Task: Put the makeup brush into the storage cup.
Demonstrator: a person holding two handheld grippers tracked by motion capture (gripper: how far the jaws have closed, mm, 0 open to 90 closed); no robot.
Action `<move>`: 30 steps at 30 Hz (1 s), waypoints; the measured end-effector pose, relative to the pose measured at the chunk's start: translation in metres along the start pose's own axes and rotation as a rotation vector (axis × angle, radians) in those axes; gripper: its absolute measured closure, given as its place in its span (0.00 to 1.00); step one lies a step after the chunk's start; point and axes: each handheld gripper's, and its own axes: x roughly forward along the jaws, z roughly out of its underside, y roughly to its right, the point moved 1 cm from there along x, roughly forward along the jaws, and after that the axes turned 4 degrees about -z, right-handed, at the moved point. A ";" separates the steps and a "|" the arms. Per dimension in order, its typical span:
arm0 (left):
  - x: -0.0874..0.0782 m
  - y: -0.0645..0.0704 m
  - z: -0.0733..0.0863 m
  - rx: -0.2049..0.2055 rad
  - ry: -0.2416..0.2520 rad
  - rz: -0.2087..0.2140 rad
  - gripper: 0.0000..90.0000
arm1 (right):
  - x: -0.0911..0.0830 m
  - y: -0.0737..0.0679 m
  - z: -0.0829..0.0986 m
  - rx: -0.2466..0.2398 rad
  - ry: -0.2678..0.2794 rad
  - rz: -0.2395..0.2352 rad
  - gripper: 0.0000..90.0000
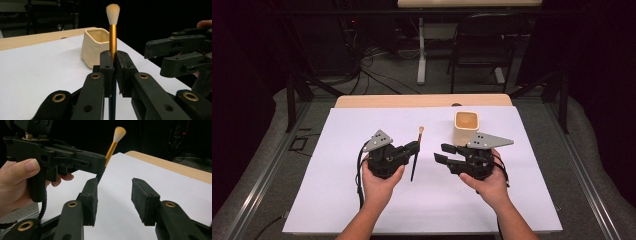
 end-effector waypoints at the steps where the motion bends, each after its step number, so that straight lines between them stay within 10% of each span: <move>1: 0.000 0.000 0.000 -0.003 0.000 0.003 0.93 | 0.001 0.000 0.000 0.004 0.008 -0.006 0.64; 30: 0.009 0.008 0.009 -0.044 0.042 0.042 0.93 | 0.027 -0.001 0.025 0.225 -0.028 -0.066 0.79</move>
